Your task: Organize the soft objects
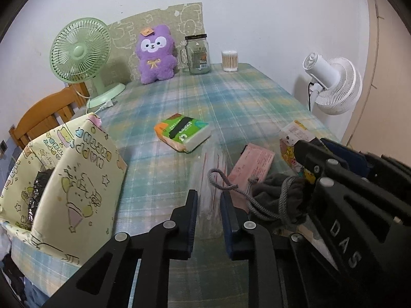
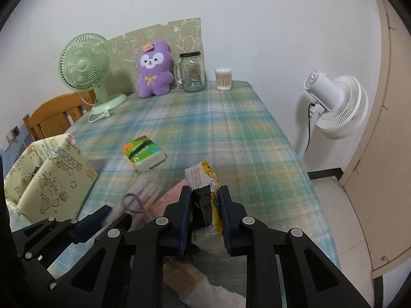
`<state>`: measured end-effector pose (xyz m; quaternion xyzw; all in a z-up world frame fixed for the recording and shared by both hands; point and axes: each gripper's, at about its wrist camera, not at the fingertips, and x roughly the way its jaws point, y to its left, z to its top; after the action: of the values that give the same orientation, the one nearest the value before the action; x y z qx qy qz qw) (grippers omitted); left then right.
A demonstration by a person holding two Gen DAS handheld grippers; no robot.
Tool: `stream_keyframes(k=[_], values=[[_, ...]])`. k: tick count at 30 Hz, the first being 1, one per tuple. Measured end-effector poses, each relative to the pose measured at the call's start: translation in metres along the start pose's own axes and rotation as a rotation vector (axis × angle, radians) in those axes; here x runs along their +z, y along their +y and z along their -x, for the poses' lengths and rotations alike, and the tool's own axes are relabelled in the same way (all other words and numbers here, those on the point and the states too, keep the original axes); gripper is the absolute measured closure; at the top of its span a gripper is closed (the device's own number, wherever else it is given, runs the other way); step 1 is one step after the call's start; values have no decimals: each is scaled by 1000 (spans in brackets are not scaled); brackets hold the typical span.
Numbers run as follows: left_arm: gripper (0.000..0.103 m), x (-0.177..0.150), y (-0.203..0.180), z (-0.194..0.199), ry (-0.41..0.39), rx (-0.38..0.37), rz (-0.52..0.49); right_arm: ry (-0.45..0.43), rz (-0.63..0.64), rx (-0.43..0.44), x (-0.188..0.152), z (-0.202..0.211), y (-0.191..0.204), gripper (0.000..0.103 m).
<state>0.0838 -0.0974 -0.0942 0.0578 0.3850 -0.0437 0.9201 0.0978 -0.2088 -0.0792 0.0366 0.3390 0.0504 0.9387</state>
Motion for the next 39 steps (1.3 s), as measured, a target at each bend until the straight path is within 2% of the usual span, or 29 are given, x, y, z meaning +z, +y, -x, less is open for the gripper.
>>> stream_keyframes(k=[16,19,39], values=[[90,21,5,24,-60,-3,4,-63,7,26,25,21,5,78],[90,26,5,30,-66,-22,0,-72,-2,31,28,25,5,78],[91,56,14,74,-152,-39,-18,-157,-7,38,61,70,18,78]])
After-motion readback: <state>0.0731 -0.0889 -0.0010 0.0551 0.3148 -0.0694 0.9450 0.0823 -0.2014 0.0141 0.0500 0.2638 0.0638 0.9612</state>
